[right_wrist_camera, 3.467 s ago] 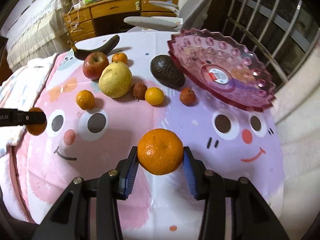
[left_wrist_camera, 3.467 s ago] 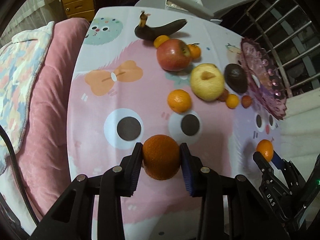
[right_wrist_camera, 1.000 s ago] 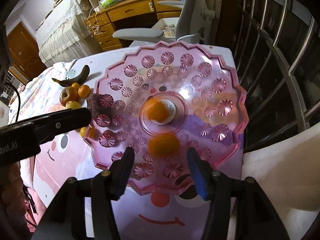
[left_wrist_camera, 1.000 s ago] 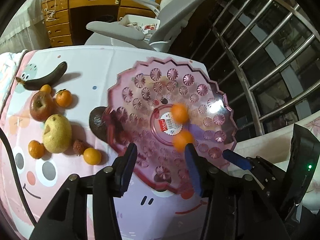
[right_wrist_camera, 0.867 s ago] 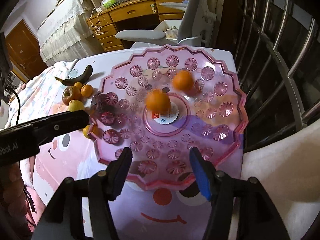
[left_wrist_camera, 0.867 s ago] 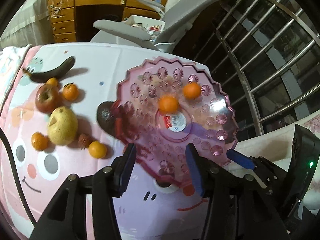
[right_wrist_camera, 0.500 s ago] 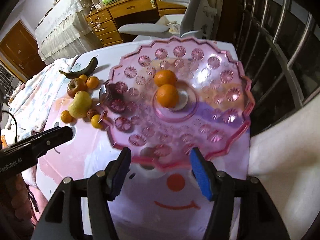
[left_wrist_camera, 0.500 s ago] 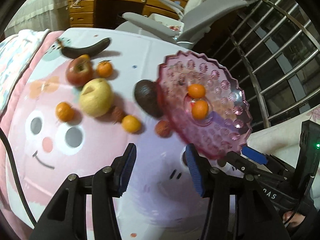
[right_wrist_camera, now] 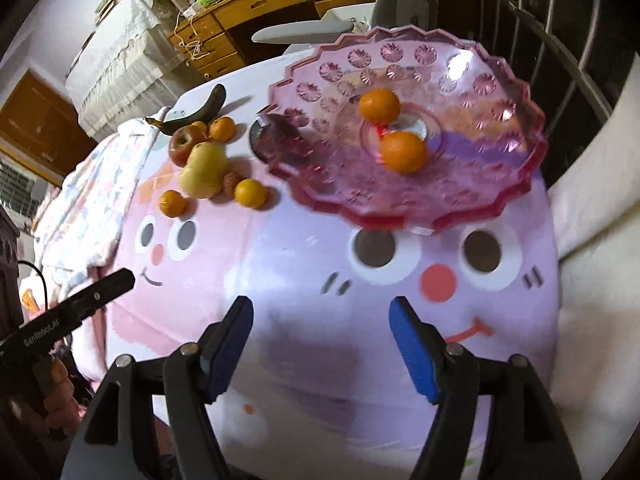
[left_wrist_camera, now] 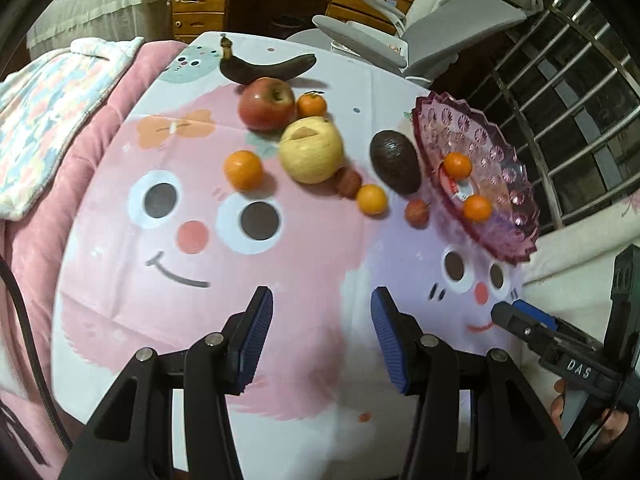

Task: Organize fruits
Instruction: 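Withdraw both open tools from the bowl back over the fruit, then grasp an orange with the left tool while the right tool grasps a brown lychee, then carry the orange and lychee into the pink bowl and open both tools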

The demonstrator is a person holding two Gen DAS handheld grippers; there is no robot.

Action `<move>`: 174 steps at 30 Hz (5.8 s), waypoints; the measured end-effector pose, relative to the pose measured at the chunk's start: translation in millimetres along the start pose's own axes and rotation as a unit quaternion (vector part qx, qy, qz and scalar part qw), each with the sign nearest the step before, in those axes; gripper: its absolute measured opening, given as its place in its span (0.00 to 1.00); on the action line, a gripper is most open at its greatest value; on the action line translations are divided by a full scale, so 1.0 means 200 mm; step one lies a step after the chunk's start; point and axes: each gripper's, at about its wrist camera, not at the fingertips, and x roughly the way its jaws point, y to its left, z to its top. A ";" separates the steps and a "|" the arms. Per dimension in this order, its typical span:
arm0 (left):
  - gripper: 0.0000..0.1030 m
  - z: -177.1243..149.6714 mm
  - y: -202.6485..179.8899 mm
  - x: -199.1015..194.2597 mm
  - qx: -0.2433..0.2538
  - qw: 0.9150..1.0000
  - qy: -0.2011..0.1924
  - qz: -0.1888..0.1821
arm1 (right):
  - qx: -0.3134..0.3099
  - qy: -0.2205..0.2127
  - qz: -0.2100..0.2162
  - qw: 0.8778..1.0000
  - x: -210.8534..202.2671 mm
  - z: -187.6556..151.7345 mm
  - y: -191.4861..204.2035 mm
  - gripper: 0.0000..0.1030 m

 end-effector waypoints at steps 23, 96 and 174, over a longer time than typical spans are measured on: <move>0.69 0.25 0.37 0.00 0.198 0.978 0.063 -0.010 | 0.183 -0.073 -0.043 0.979 0.15 -0.22 0.44 0.69; 0.38 0.60 0.18 0.63 0.219 0.972 0.088 -0.008 | 0.104 -0.202 -0.165 0.960 0.61 0.19 0.31 0.28; 0.80 0.42 -0.59 0.30 0.177 0.984 0.031 0.003 | 0.083 -0.185 -0.077 0.976 -0.07 0.12 -0.30 0.43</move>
